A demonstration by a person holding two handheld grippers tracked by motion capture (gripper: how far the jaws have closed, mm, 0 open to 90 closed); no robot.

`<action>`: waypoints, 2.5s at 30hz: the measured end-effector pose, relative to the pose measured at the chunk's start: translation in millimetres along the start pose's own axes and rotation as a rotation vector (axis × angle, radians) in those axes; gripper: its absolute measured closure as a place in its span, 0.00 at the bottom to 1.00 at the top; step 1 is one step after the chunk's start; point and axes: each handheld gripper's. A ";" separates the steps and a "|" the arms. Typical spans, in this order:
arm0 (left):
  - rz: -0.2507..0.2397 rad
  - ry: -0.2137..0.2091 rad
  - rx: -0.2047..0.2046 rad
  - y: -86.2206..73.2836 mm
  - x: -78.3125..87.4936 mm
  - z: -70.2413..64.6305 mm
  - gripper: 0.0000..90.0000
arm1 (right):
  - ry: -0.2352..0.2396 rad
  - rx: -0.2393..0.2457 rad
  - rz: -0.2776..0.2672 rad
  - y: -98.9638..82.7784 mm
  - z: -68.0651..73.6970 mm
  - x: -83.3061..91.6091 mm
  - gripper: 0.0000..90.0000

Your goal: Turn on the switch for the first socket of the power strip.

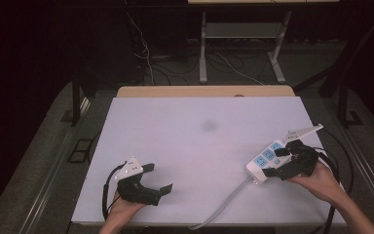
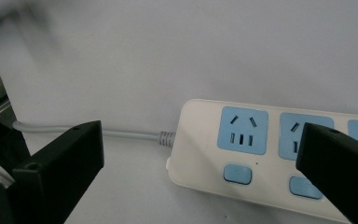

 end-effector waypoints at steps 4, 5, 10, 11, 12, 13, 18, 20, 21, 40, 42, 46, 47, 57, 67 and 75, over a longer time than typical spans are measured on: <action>0.001 0.000 -0.006 0.0 -0.1 -0.9 0.00 | -0.011 0.008 0.041 4.0 -1.8 0.5 0.00; 0.001 0.000 -0.006 0.0 -0.1 -0.9 0.00 | -0.014 0.010 0.048 4.9 -2.5 1.0 0.00; 0.003 -0.002 -0.010 0.0 -0.4 -1.3 0.00 | -0.020 0.013 0.057 7.9 -6.7 5.6 0.07; 0.002 -0.001 -0.008 0.0 -0.3 -1.2 0.00 | -0.007 0.012 0.060 8.5 -9.5 9.2 0.17; 0.002 -0.001 -0.008 0.0 -0.1 -1.2 0.00 | 0.003 0.011 0.063 8.8 -10.9 10.9 0.19; 0.001 0.000 -0.008 0.0 0.0 -1.1 0.00 | 0.000 0.013 0.066 9.2 -12.0 12.4 0.23; 0.002 0.001 -0.007 -0.1 0.0 -0.9 0.00 | 0.024 0.013 0.056 9.4 -16.4 18.7 0.39; 0.002 0.000 -0.008 -0.1 -0.2 -0.9 0.00 | 0.036 0.007 0.057 8.6 -20.1 20.6 0.46; 0.002 0.000 -0.008 -0.2 -0.2 -0.9 0.00 | 0.038 0.007 0.057 8.3 -21.5 20.9 0.48; 0.005 0.000 -0.013 0.0 -0.8 -0.8 0.00 | 0.112 0.055 0.136 8.5 -33.4 7.1 0.99; 0.005 -0.001 -0.014 0.1 -0.8 -0.9 0.00 | 0.104 0.051 0.156 6.8 -36.1 3.2 0.99; 0.006 0.001 -0.013 0.0 -0.8 -0.6 0.00 | 0.098 0.046 0.170 6.3 -39.2 0.5 0.99; 0.006 0.001 -0.012 -0.1 -0.8 -0.5 0.00 | 0.098 0.046 0.172 6.4 -39.6 0.0 0.99; 0.007 0.002 -0.011 -0.2 -1.0 -0.5 0.00 | 0.093 0.049 0.211 6.1 -39.1 -7.8 0.99; 0.011 0.002 -0.011 -0.5 -2.4 -0.6 0.00 | 0.086 0.021 0.167 -5.8 -44.6 -9.6 1.00; 0.015 -0.001 -0.014 -0.7 -3.4 -1.1 0.00 | 0.071 0.021 0.141 -11.8 -47.5 -6.9 1.00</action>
Point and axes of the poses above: each handheld gripper's, and its own axes: x roughly backward along the jaws, y roughly out of its top, z roughly to its left, and after that the axes turned 15 degrees about y, right-handed
